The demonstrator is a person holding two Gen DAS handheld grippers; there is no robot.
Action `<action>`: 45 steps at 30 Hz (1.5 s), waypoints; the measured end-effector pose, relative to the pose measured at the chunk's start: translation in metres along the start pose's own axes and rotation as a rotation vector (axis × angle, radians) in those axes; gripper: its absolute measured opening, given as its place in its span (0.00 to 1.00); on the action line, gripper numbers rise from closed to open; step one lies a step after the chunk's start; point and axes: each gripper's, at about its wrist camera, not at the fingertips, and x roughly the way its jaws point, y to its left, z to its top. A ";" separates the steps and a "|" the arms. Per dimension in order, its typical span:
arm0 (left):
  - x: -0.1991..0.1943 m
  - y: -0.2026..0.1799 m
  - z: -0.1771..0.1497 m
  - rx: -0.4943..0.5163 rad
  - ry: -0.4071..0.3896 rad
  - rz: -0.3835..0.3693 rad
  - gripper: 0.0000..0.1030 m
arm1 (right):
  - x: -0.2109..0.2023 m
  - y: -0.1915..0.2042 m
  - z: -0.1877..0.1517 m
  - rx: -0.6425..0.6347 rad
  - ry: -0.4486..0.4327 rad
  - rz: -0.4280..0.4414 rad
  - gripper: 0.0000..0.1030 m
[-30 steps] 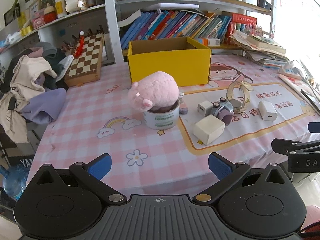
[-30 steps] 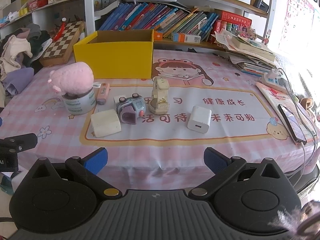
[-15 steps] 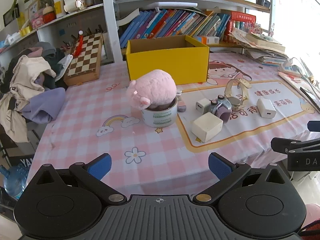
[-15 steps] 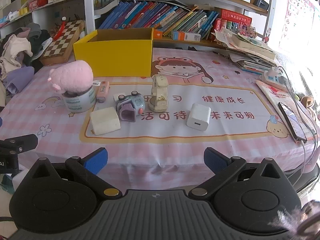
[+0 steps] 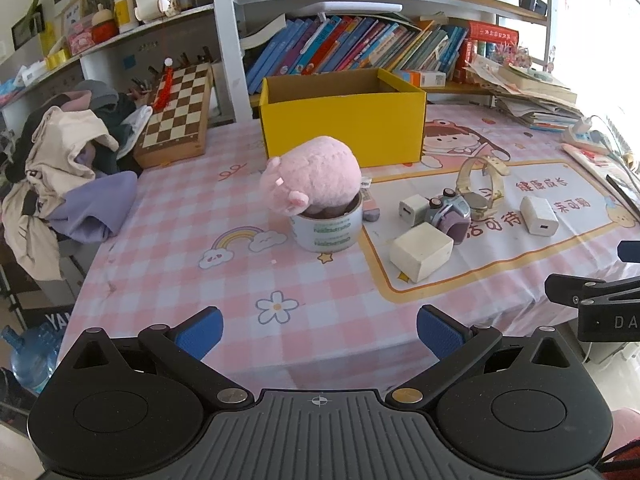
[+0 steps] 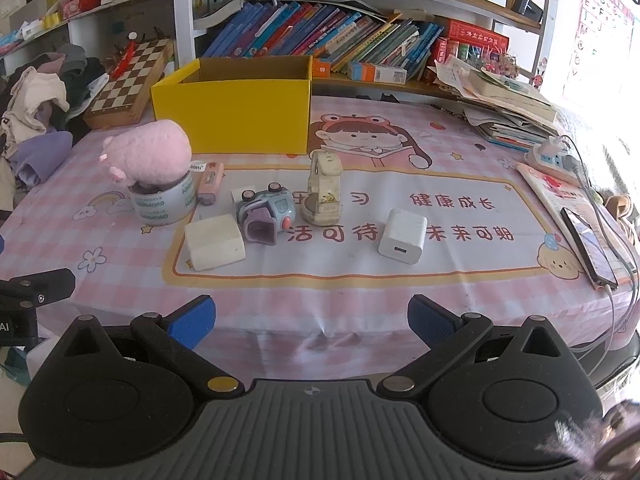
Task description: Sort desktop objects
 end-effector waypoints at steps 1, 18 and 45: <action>0.000 0.000 0.000 0.001 0.001 -0.001 1.00 | 0.000 0.000 0.000 0.000 0.001 0.000 1.00; 0.004 -0.001 -0.001 0.012 0.020 -0.016 1.00 | 0.001 0.001 0.000 -0.018 0.016 -0.013 1.00; 0.009 -0.008 -0.007 0.056 0.048 -0.062 1.00 | 0.008 -0.002 -0.001 0.009 0.069 -0.006 1.00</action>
